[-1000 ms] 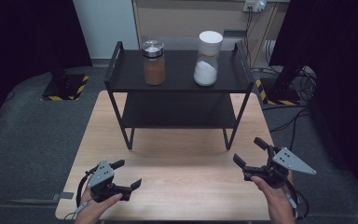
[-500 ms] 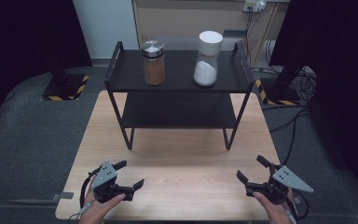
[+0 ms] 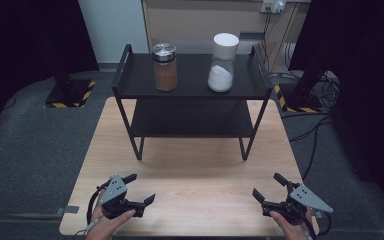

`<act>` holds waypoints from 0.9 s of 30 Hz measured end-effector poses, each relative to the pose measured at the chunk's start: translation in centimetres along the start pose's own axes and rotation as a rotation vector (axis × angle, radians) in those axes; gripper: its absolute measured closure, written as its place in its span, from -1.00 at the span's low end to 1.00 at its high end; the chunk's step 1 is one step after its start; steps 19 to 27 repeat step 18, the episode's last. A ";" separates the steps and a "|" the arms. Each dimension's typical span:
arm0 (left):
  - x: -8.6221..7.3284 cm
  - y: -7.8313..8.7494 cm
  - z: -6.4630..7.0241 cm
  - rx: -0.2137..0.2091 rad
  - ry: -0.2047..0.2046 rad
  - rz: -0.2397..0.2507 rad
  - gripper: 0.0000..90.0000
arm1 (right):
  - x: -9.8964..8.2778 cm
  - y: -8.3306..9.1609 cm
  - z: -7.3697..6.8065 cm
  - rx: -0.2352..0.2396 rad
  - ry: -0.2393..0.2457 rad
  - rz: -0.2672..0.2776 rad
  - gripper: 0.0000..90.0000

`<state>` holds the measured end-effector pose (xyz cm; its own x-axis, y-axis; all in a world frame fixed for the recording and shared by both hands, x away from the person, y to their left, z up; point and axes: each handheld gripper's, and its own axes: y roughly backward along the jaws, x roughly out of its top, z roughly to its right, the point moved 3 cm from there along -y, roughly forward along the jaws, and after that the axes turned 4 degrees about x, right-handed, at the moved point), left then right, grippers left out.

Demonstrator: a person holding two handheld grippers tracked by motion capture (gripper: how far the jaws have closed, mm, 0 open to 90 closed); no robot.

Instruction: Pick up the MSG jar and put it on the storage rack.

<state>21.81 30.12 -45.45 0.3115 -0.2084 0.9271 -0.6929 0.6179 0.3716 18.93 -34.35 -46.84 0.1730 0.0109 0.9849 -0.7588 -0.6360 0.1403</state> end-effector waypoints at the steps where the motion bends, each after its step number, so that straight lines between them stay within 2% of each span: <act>1: 0.0 0.0 0.0 0.001 0.004 0.000 -0.96 | 0.0 0.1 0.0 -0.003 -0.001 0.003 -0.93; 14: 0.1 0.0 0.2 0.001 -0.005 0.000 -0.96 | 0.0 0.6 0.0 -0.015 -0.006 0.010 -0.92; 27: 0.1 0.1 0.2 0.007 0.004 0.006 -0.96 | 0.3 0.8 -0.1 -0.016 -0.006 0.021 -0.92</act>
